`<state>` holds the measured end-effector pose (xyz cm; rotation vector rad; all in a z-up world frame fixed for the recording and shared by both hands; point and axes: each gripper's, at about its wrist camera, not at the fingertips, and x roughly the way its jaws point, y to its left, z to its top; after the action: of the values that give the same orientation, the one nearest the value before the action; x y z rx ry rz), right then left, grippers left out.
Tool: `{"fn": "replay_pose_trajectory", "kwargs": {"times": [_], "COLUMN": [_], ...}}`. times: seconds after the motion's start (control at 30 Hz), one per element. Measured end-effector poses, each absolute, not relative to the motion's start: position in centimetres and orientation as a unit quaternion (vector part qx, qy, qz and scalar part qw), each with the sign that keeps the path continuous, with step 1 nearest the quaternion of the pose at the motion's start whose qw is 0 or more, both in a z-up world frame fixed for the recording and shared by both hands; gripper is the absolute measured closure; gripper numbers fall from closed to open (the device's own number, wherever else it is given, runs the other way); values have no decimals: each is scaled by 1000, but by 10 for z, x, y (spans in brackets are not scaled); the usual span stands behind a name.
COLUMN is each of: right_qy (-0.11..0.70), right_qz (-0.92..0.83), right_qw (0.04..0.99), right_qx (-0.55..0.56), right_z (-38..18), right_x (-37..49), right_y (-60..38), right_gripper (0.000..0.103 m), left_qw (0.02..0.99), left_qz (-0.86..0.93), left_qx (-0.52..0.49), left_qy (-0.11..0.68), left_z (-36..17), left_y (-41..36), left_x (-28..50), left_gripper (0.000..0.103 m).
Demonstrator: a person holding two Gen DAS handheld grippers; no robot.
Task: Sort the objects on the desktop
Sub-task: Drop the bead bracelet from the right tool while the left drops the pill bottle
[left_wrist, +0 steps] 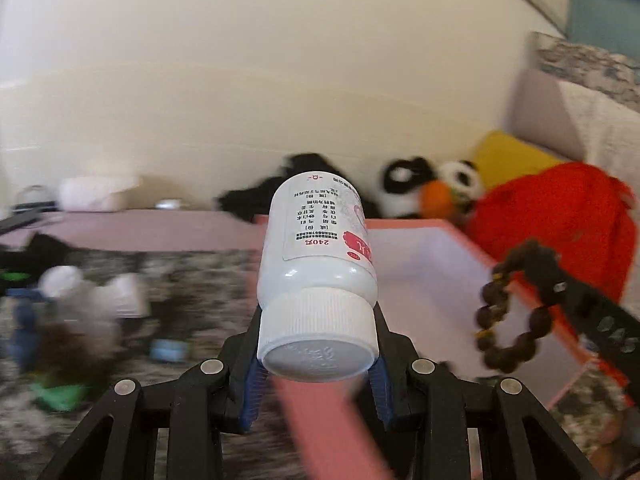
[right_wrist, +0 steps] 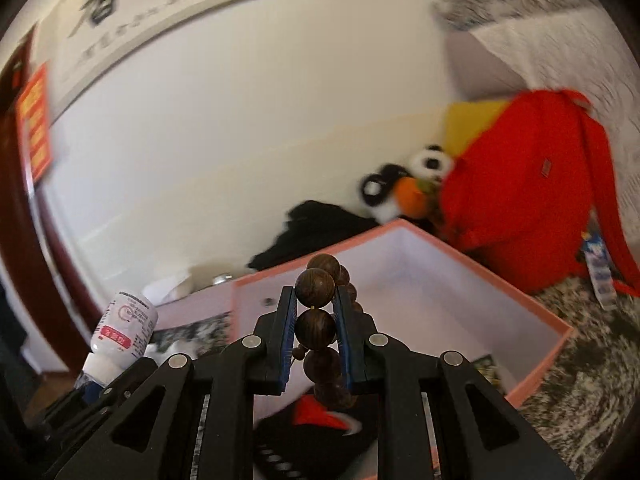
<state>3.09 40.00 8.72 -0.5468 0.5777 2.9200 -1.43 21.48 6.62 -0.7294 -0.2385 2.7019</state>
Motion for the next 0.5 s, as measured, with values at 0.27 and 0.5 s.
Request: {"fn": "replay_pose_trajectory", "kwargs": {"times": [0.27, 0.5], "right_qy": [198, 214], "right_qz": [948, 942], "right_qw": [101, 121], "right_qx": [-229, -226], "right_z": [70, 66], "right_x": [18, 20], "right_y": [468, 489], "right_gripper": [82, 6], "left_qw": [186, 173], "left_qz": [932, 933], "left_qx": [-304, -312], "left_qy": [-58, -42], "left_z": [37, 15], "left_y": [299, 308], "left_x": [-27, -26], "left_gripper": [51, 1]}}
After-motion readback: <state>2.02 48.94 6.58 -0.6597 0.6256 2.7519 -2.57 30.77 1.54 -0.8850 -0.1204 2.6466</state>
